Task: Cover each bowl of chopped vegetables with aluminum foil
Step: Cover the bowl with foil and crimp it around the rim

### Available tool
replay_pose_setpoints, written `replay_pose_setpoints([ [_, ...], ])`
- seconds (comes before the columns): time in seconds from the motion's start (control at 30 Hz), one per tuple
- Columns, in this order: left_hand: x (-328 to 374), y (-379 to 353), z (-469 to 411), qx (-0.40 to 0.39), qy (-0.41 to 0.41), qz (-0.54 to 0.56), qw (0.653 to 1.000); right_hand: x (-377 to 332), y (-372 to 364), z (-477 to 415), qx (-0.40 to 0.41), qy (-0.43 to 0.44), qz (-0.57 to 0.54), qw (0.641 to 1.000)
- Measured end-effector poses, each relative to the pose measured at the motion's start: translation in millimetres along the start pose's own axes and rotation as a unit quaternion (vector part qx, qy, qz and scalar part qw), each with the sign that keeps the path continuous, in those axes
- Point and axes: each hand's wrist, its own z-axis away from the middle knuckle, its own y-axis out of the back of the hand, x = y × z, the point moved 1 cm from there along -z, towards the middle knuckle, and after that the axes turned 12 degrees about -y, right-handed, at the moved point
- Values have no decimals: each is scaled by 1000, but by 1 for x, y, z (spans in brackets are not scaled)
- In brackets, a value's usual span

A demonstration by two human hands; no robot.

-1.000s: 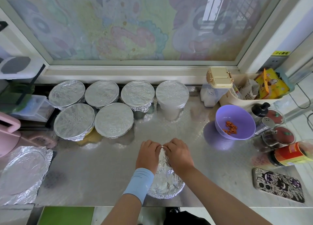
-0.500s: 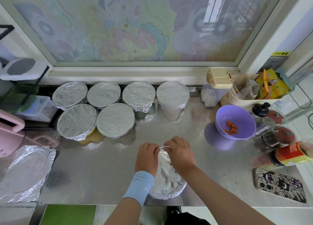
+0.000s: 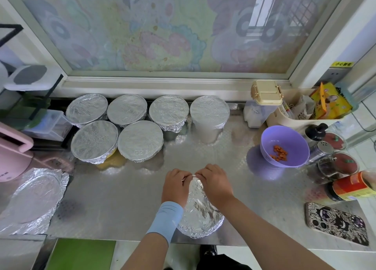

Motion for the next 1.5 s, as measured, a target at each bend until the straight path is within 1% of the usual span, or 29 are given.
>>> replay_pose_setpoints([
  [0.1,1,-2,4,17,20,3,1000,-2,2,-3,-16,28,17,999],
  [0.17,2,-3,7,24,34,-8,999,-2,3,-3,-9,36,30,999],
  [0.23,3,-4,11,38,48,-24,998,-3,4,0,3,25,16,1000],
  [0.33,4,-4,15,41,56,-51,996,-5,5,2,-21,0,-22,1000],
  [0.4,7,-2,14,31,43,-57,997,-3,5,1,-37,-12,-31,999],
  [0.5,5,0,10,5,-25,-39,999,-2,5,-1,-47,-9,-37,998],
  [0.53,4,0,10,0,-31,-29,999,-1,5,0,-49,-4,-37,998],
  [0.63,1,-1,10,6,-11,-10,1000,-1,6,0,-62,10,-24,998],
  [0.77,1,-4,15,18,13,-22,999,-6,8,-2,-67,24,13,997],
  [0.9,5,-4,19,39,53,-48,997,-7,7,3,-71,-28,21,997],
  [1.0,8,-2,14,24,29,-43,998,-2,5,3,-53,-53,-16,997],
  [1.1,6,-3,13,12,-1,-5,1000,1,5,1,-55,-41,-20,997],
  [1.2,4,-4,15,27,14,15,999,-1,6,2,-57,-23,-21,998],
  [1.3,7,-4,17,28,32,10,999,-4,8,1,-81,-5,7,997],
  [1.33,8,-4,18,26,36,-2,999,-4,9,1,-79,2,14,997],
  [1.4,10,-4,19,28,40,-28,998,-2,10,3,-45,9,16,999],
  [1.47,13,-4,19,37,28,-39,998,2,10,6,-16,-9,7,1000],
  [1.5,15,-4,18,35,16,-36,999,3,9,8,-16,-21,3,1000],
])
